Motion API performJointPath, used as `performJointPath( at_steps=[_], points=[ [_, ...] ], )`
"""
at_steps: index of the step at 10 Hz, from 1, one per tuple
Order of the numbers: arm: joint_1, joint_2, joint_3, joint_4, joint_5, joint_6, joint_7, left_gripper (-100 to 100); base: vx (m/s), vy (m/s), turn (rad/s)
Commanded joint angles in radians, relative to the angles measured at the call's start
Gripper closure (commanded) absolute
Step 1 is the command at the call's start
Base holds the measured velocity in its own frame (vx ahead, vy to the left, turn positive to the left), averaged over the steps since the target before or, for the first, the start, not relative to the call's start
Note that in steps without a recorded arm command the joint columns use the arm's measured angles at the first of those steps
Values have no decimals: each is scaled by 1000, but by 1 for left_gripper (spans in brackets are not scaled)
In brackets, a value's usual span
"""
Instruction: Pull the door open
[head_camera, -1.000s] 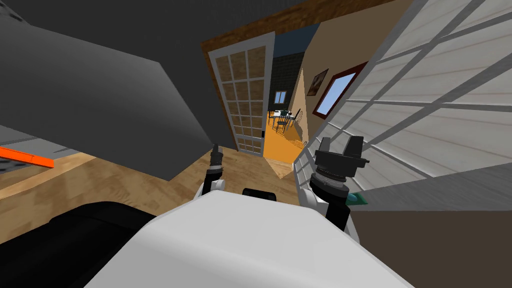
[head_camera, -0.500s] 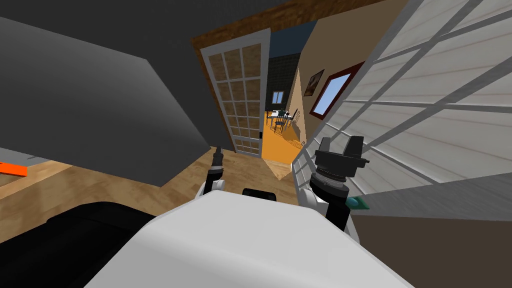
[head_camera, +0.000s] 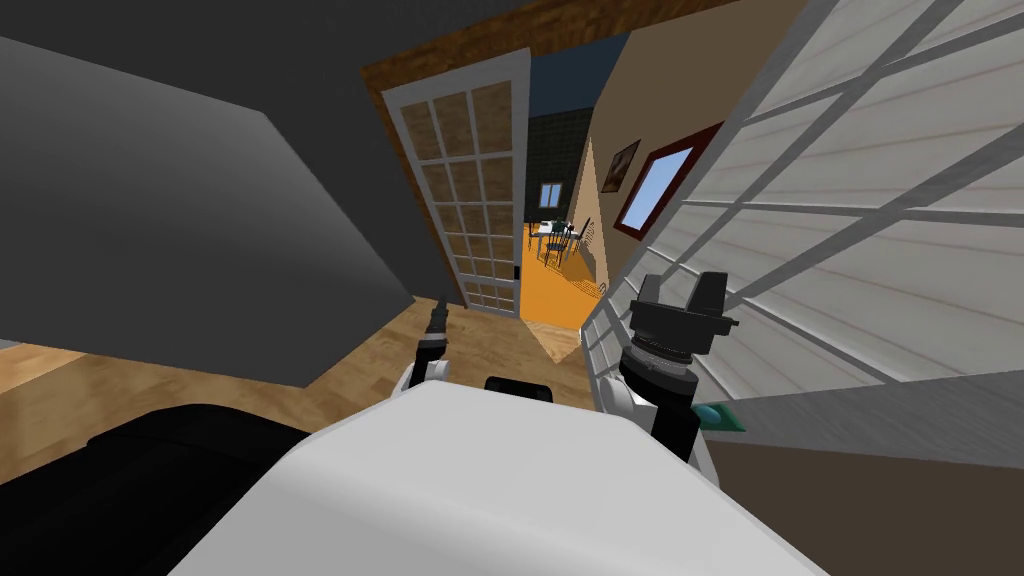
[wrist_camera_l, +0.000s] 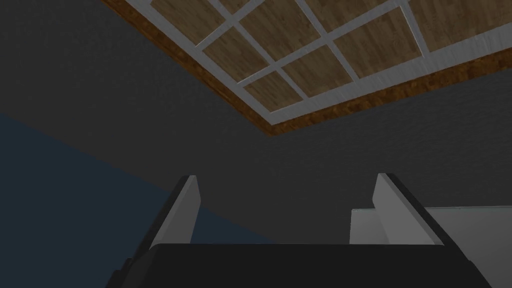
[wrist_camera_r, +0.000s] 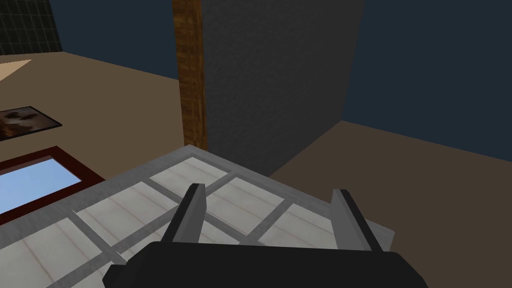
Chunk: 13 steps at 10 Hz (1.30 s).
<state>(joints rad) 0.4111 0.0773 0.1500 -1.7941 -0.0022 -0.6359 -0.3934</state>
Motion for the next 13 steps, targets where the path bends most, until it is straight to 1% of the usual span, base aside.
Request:
performJointPath(
  at_steps=[1,6,13],
  points=[
    [-6,4,6,31,-10,-8,-36,-100,107,-16,-77],
    [-38,13,27,135,-39,-29,-141,-100,98,-22,-70],
    [-85,19,56,285,-82,-58,-293,-100,109,-21,-71]
  ],
)
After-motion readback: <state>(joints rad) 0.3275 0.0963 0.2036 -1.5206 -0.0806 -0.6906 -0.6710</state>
